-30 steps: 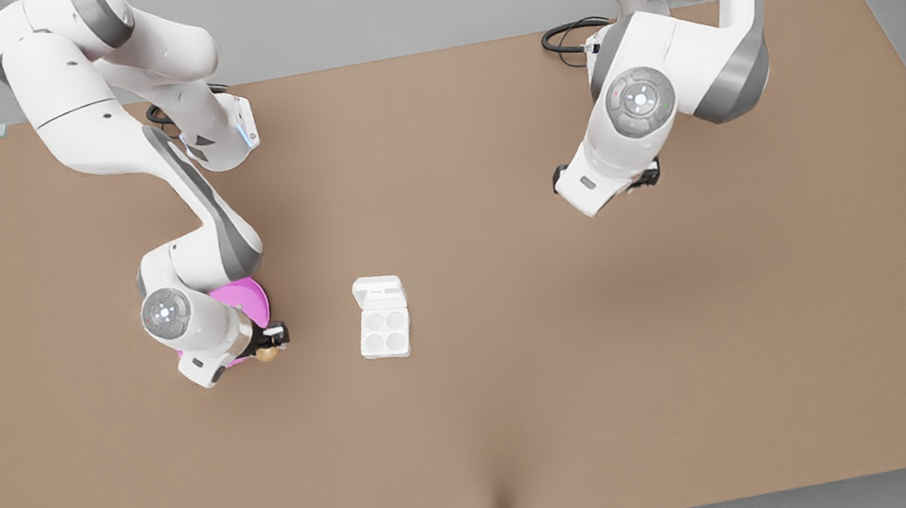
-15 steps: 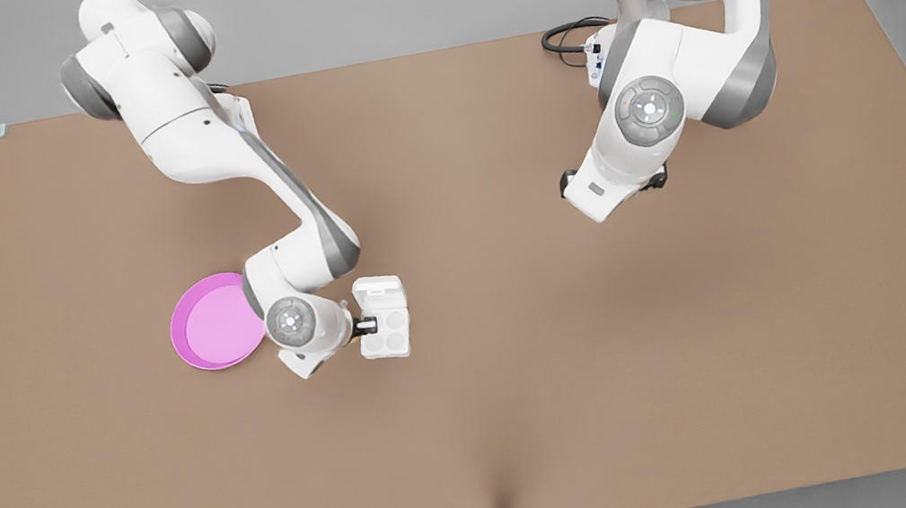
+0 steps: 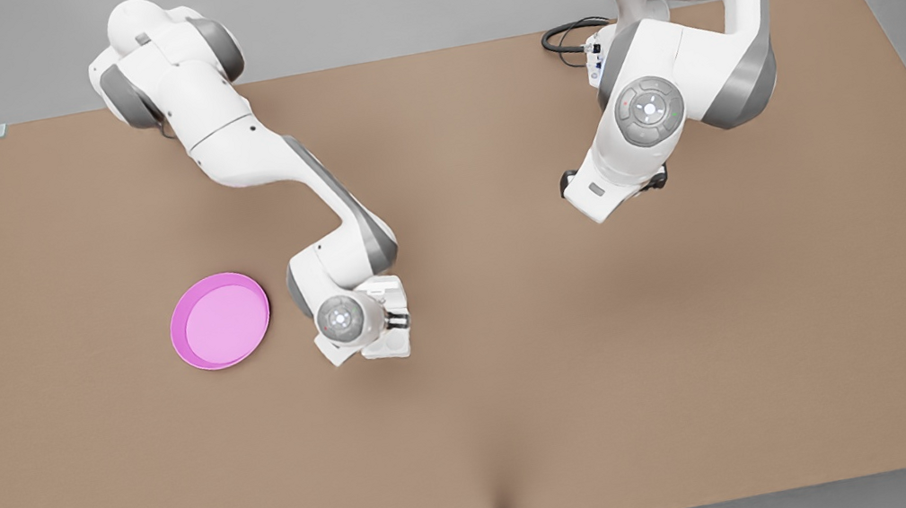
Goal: Pack egg into the box and close the box lid
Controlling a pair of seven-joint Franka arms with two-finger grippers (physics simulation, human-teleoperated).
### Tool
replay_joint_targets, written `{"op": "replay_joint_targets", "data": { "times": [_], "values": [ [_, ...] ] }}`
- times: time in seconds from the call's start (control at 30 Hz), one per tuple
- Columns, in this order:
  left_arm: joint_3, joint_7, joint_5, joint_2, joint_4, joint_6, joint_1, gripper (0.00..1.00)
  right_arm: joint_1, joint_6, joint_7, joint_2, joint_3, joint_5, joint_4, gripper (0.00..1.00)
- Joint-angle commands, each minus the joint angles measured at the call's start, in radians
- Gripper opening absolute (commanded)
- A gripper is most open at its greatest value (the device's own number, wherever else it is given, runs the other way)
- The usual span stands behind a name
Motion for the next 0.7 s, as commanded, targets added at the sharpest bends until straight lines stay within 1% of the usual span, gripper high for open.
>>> {"op": "replay_joint_targets", "data": {
  "times": [0.0,0.03,0.07,0.1,0.13,0.17,0.2,0.23,0.27,0.3,0.37,0.4,0.43,0.47,0.5,0.53,0.57,0.67],
  "values": [
    [0.0,0.002,0.001,-0.001,0.002,0.0,-0.001,1.0,-0.021,-0.01,0.136,-0.023,0.0,0.001,-0.021,1.0],
    [0.0,0.002,0.001,-0.001,0.002,0.0,-0.001,1.0,-0.087,-0.007,0.11,-0.067,0.032,-0.009,-0.077,1.0],
    [0.0,0.002,0.001,-0.003,0.002,0.0,-0.001,1.0,-0.209,-0.007,0.098,-0.081,0.133,-0.08,-0.099,1.0],
    [0.0,0.001,0.001,-0.003,0.002,0.0,-0.004,1.0,-0.445,-0.011,0.095,-0.084,0.32,-0.219,-0.124,1.0],
    [0.0,0.001,0.001,-0.003,0.002,-0.002,-0.003,1.0,-0.694,-0.013,-0.026,-0.101,0.453,-0.356,-0.179,1.0],
    [0.0,0.001,-0.001,-0.003,0.002,-0.006,0.0,1.0,-0.858,-0.06,-0.227,-0.136,0.477,-0.401,-0.19,1.0],
    [-0.002,0.002,-0.001,-0.001,0.002,-0.008,0.0,1.0,-0.938,-0.076,-0.405,-0.158,0.459,-0.416,-0.185,1.0],
    [0.003,0.001,0.001,0.001,0.002,-0.011,-0.003,1.0,-1.027,-0.154,-0.583,-0.193,0.459,-0.442,-0.168,1.0],
    [0.006,0.002,0.004,-0.01,0.02,-0.063,0.011,1.0,-1.105,-0.189,-0.695,-0.218,0.463,-0.451,-0.157,1.0],
    [-0.002,0.002,0.076,-0.012,0.023,-0.068,0.008,1.0,-1.096,-0.174,-0.694,-0.207,0.462,-0.466,-0.156,1.0],
    [-0.008,0.002,0.085,-0.016,0.023,-0.11,0.01,1.0,-1.092,-0.168,-0.689,-0.224,0.466,-0.47,-0.127,1.0],
    [-0.008,0.002,0.085,-0.026,0.023,-0.13,0.01,1.0,-1.085,-0.151,-0.678,-0.288,0.494,-0.467,-0.142,1.0],
    [-0.006,0.004,0.085,-0.027,0.022,-0.138,0.011,1.0,-1.017,-0.145,-0.661,-0.331,0.477,-0.46,-0.159,1.0],
    [-0.002,0.005,0.085,-0.027,0.022,-0.134,0.011,1.0,-0.932,-0.142,-0.661,-0.351,0.394,-0.445,-0.154,1.0],
    [-0.002,0.005,0.085,-0.027,0.022,-0.137,0.011,1.0,-0.946,-0.143,-0.664,-0.359,0.394,-0.374,-0.133,1.0],
    [-0.002,0.005,0.082,-0.03,0.022,-0.138,0.013,1.0,-0.869,-0.152,-0.661,-0.347,0.339,-0.367,-0.099,1.0],
    [-0.006,0.005,0.074,-0.044,0.022,-0.121,0.01,1.0,-0.837,-0.159,-0.661,-0.342,0.31,-0.359,-0.081,1.0],
    [-0.114,-0.038,0.06,-0.062,0.009,-0.101,0.002,1.0,-0.812,-0.162,-0.664,-0.343,0.304,-0.359,-0.068,1.0]
  ]
}}
